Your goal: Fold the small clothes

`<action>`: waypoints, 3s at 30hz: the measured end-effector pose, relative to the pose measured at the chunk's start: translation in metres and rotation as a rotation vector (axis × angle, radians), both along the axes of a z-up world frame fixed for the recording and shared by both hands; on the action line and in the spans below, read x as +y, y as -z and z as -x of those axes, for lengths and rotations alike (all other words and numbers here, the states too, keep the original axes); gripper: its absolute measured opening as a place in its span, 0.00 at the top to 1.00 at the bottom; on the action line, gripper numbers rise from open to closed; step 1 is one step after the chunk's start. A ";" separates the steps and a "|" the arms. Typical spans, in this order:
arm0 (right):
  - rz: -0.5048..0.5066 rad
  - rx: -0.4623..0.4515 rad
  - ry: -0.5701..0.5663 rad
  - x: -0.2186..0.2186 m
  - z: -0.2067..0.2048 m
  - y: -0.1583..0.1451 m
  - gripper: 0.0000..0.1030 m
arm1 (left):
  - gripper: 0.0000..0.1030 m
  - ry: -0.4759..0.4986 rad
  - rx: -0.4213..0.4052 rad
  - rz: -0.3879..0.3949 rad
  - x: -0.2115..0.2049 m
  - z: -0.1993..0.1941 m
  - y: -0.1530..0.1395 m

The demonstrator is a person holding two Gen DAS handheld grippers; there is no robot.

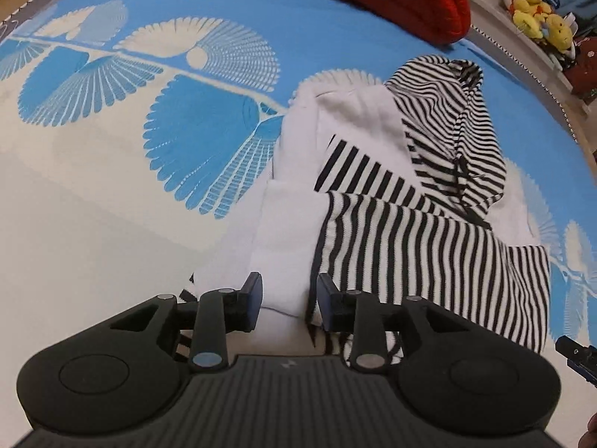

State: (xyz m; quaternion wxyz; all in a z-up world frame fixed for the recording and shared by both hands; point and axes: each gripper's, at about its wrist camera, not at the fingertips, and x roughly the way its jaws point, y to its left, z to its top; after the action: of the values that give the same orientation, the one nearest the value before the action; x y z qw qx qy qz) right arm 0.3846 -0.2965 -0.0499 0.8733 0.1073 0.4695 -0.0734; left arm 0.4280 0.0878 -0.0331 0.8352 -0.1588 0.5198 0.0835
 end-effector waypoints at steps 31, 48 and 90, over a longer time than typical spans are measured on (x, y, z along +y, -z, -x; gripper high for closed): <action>0.080 -0.049 -0.085 -0.001 0.017 -0.022 0.39 | 0.29 0.159 -0.089 -0.143 -0.062 0.008 -0.025; 0.090 -0.057 -0.112 -0.007 0.012 -0.031 0.28 | 0.21 0.160 -0.315 -0.337 -0.093 0.022 -0.038; 0.317 0.039 -0.274 -0.008 -0.008 0.005 0.27 | 0.99 0.367 -0.403 -0.284 -0.172 -0.293 0.004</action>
State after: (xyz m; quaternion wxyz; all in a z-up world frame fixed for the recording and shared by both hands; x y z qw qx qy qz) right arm 0.3926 -0.3042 -0.0549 0.8718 -0.0974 0.4792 -0.0291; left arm 0.7209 -0.0839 -0.0368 0.9364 0.0427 0.3469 -0.0301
